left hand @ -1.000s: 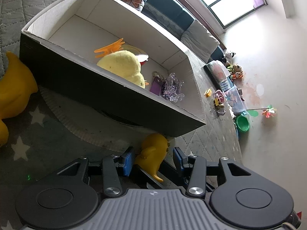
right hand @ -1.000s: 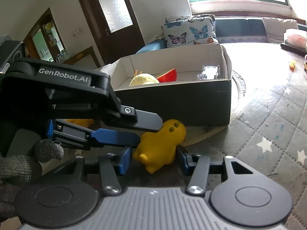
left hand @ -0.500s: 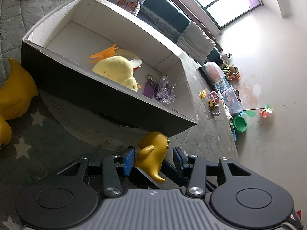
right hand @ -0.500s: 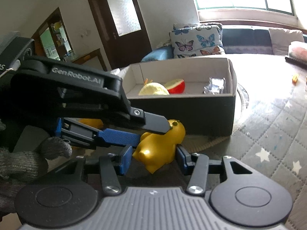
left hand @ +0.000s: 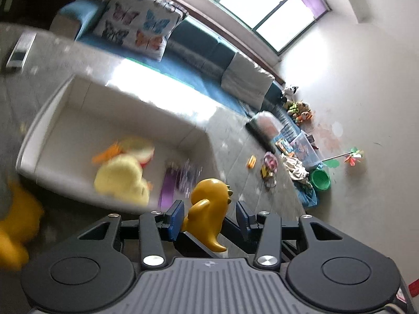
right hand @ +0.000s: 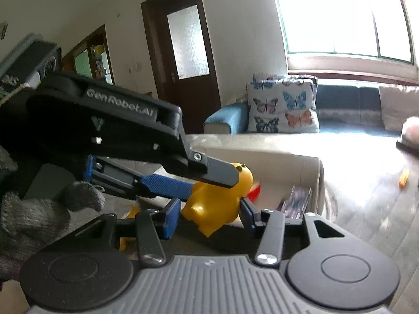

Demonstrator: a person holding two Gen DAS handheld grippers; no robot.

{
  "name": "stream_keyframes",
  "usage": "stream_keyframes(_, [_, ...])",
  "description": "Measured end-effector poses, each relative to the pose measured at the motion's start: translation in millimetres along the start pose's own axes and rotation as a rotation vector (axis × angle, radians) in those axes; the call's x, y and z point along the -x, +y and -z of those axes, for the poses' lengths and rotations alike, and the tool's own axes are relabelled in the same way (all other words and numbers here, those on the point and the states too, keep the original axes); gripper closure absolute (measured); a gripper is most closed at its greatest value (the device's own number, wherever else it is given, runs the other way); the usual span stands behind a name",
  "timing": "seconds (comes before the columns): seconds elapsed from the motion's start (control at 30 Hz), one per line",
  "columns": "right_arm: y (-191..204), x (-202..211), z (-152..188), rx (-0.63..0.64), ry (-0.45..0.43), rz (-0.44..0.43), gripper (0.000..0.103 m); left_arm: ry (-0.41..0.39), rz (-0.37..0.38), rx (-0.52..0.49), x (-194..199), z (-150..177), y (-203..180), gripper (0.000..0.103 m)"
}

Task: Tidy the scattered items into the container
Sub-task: 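Carry the small duck over the box and open both grippers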

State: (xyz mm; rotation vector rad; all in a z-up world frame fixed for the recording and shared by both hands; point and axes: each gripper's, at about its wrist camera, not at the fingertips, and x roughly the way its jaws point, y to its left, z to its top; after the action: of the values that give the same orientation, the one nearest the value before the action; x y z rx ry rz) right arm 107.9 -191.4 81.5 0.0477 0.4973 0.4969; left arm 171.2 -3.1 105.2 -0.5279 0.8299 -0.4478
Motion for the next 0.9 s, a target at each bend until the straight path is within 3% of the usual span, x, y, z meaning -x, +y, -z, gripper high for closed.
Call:
stream_keyframes(0.17, [-20.0,-32.2,-21.2,0.017,0.023,0.009,0.054,-0.002,-0.014,-0.016,-23.8,-27.7,1.6,0.057])
stream_keyframes(0.37, [-41.6,-74.1,-26.5,0.003,0.107,0.024,0.054,0.026,-0.048,0.036,-55.5,-46.3,24.1,0.057])
stream_keyframes(0.73, [-49.8,-109.6,-16.2,0.012,0.232,0.0,0.052,0.072,-0.068,0.05,-78.9,-46.7,39.2,0.057])
stream_keyframes(0.9, [-50.1,-113.8,-13.1,0.003,0.245,0.006,0.053,0.089,-0.077,0.05,-85.0,-41.2,40.2,0.057])
